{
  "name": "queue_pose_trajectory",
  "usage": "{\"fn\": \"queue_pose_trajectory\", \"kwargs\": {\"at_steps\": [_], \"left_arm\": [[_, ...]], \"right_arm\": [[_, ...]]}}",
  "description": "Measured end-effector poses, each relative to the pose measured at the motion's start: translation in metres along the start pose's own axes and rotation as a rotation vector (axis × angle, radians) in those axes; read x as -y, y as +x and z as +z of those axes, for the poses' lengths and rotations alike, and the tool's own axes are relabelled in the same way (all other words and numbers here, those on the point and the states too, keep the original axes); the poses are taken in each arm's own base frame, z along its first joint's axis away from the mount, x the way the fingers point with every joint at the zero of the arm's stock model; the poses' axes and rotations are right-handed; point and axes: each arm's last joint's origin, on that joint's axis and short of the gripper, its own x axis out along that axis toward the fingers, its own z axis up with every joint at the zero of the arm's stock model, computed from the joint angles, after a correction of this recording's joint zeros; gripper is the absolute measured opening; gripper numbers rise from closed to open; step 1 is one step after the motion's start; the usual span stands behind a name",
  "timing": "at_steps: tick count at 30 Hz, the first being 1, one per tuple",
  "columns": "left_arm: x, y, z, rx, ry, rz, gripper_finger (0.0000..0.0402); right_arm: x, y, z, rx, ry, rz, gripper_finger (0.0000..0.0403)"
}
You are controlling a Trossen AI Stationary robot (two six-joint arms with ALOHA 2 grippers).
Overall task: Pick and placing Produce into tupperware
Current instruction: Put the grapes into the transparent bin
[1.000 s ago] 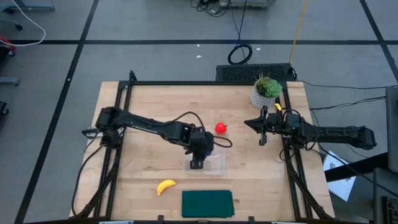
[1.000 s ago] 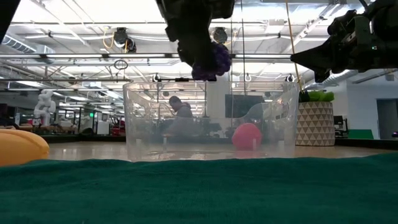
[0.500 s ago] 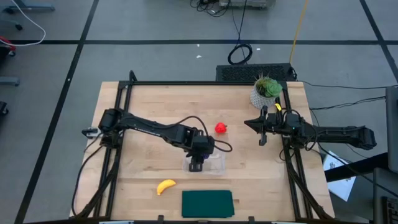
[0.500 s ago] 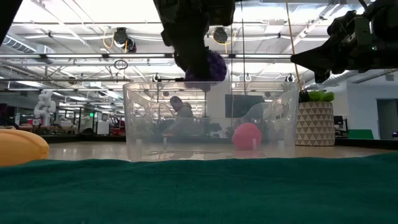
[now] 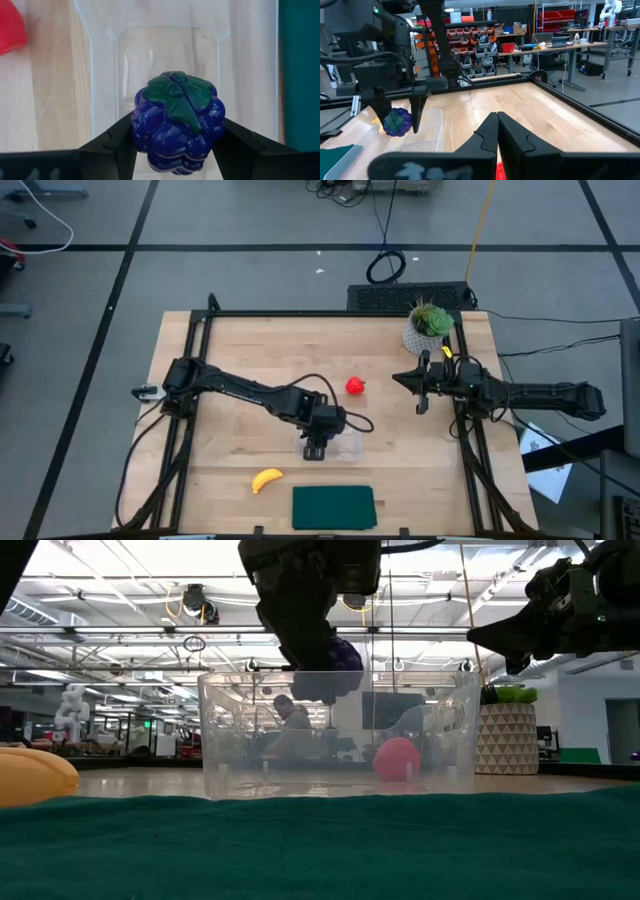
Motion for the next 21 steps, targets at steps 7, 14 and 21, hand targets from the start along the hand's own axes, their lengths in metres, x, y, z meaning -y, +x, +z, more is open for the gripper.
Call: {"fn": "queue_pose_trajectory", "kwargs": {"at_steps": [7, 14, 21], "left_arm": [[0.002, 0.015, -0.004, -0.04, 0.033, 0.022, 0.0209], [0.002, 0.02, -0.004, -0.045, 0.061, 0.022, 0.0209], [0.002, 0.024, -0.003, -0.04, 0.094, 0.021, 0.0209]], "right_arm": [[0.0, 0.0, 0.0, -0.003, 0.0, 0.0, 0.0], [0.0, 0.0, 0.0, -0.004, 0.0, 0.0, 0.0], [0.0, 0.001, 0.0, -0.004, 0.0, 0.0, 0.0]]}}
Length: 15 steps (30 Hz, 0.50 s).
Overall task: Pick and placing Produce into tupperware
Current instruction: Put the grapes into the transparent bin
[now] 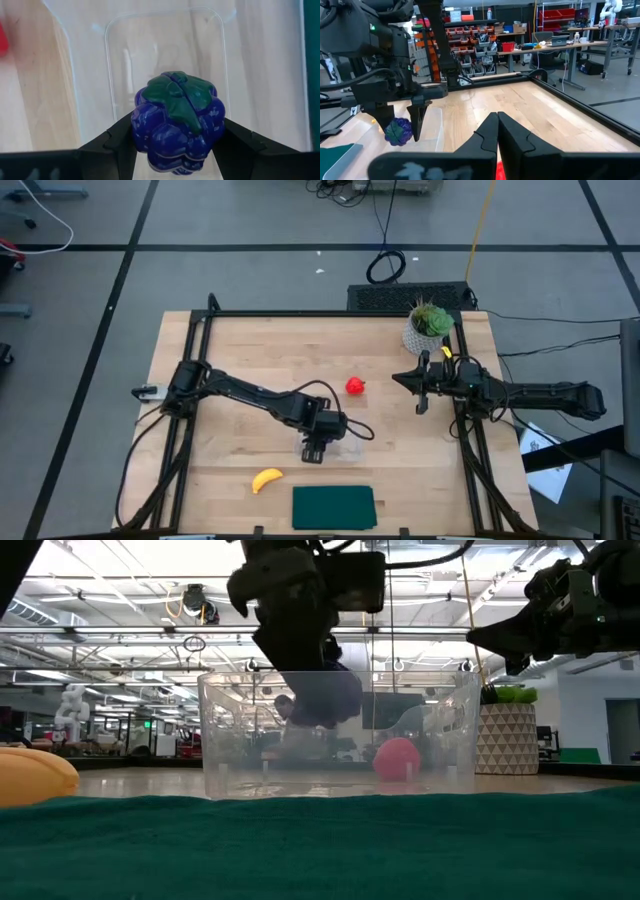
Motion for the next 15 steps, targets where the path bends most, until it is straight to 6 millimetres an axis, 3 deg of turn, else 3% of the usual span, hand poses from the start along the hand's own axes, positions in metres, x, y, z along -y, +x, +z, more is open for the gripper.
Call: {"fn": "queue_pose_trajectory", "kwargs": {"at_steps": [8, 15], "left_arm": [[0.002, 0.019, -0.003, -0.046, 0.025, 0.0, 0.0209], [0.002, 0.021, -0.003, -0.05, 0.034, -0.001, 0.0209]], "right_arm": [[0.0, 0.0, -0.001, -0.005, 0.0, 0.0, 0.0], [0.0, 0.0, -0.001, -0.005, 0.0, 0.0, 0.0]]}}
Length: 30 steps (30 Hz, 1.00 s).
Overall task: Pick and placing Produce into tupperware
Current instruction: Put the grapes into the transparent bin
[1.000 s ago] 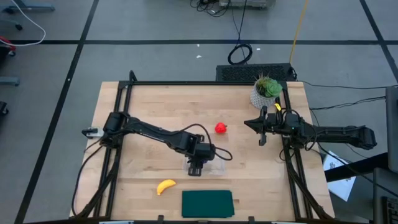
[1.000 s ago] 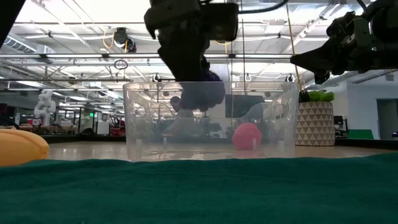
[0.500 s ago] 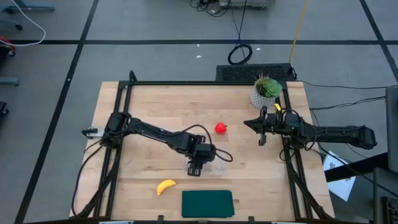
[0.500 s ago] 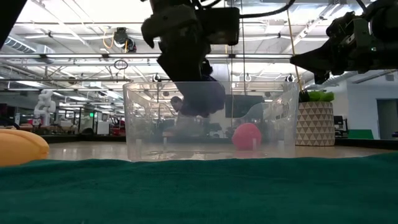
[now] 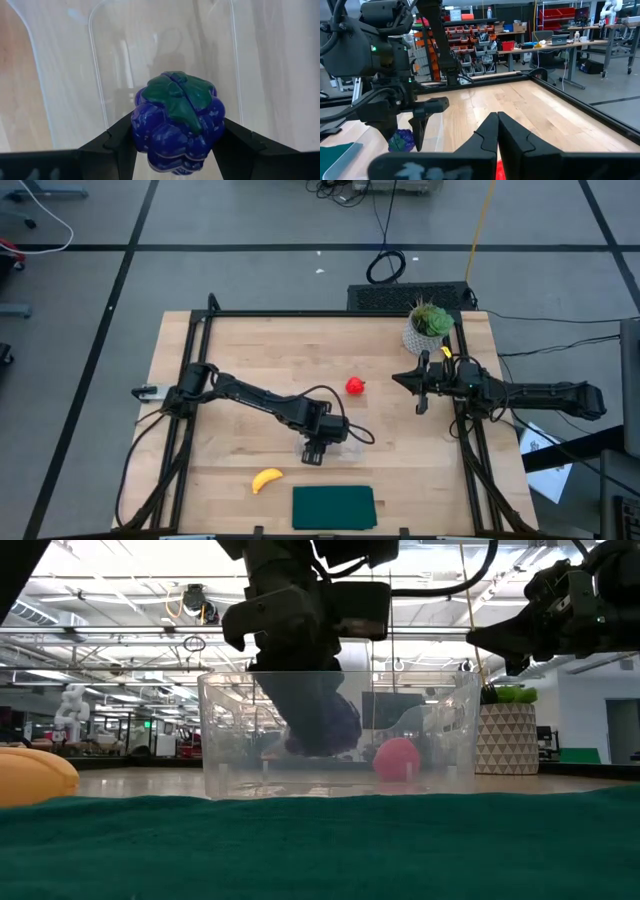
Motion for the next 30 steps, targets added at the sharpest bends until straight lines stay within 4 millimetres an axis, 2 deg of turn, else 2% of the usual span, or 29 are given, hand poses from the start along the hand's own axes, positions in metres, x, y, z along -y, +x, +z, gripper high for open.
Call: {"fn": "queue_pose_trajectory", "kwargs": {"at_steps": [10, 20, 30], "left_arm": [[0.0006, 0.0, 0.0003, 0.003, -0.011, -0.021, 0.0209], [-0.0055, 0.0, 0.0002, 0.0, -0.118, -0.034, 0.0209], [-0.0089, 0.0029, -0.0011, -0.016, -0.12, -0.052, 0.0209]], "right_arm": [[0.0, 0.0, 0.0002, 0.002, 0.0, 0.0, 0.0], [0.0, 0.0, 0.0002, 0.002, 0.0, 0.0, 0.0], [-0.0001, 0.0, 0.0002, 0.003, 0.0, 0.0, 0.0]]}}
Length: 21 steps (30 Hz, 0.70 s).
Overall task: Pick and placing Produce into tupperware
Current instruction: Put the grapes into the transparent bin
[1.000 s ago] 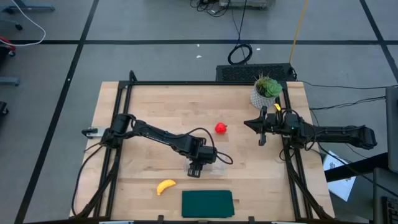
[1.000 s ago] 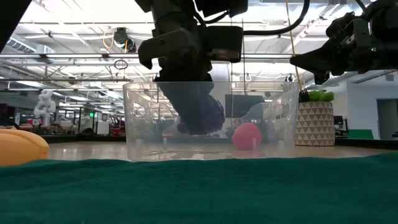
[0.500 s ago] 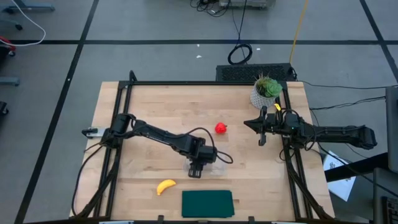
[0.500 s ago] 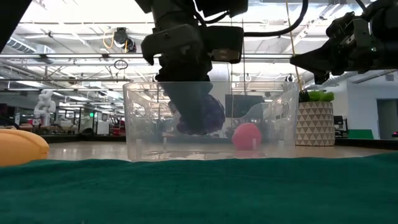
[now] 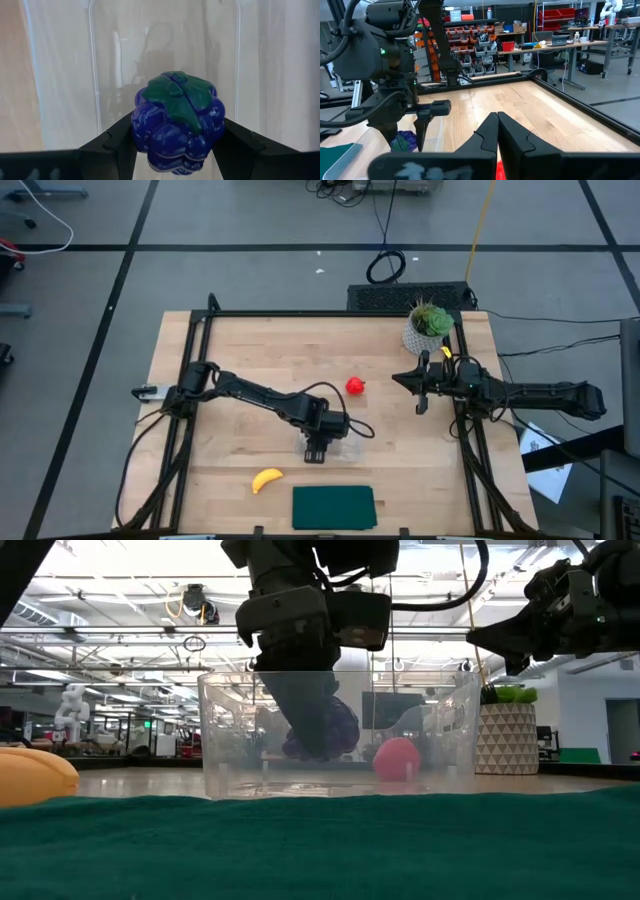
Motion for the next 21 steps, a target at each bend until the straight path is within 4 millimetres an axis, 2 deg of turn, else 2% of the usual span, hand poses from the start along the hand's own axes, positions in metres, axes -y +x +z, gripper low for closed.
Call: {"fn": "queue_pose_trajectory", "kwargs": {"at_steps": [7, 15, 21], "left_arm": [[-0.002, 0.001, 0.0, -0.006, 0.006, -0.001, 0.0209], [-0.008, 0.019, -0.004, -0.066, -0.004, -0.005, 0.0209], [-0.008, 0.019, -0.003, -0.059, 0.0, -0.005, 0.0209]], "right_arm": [[0.0, 0.0, 0.0, 0.0, 0.0, 0.0, 0.0], [0.0, 0.0, 0.0, 0.001, 0.003, 0.001, 0.0], [0.0, 0.0, 0.0, 0.0, 0.003, 0.0, 0.0]]}}
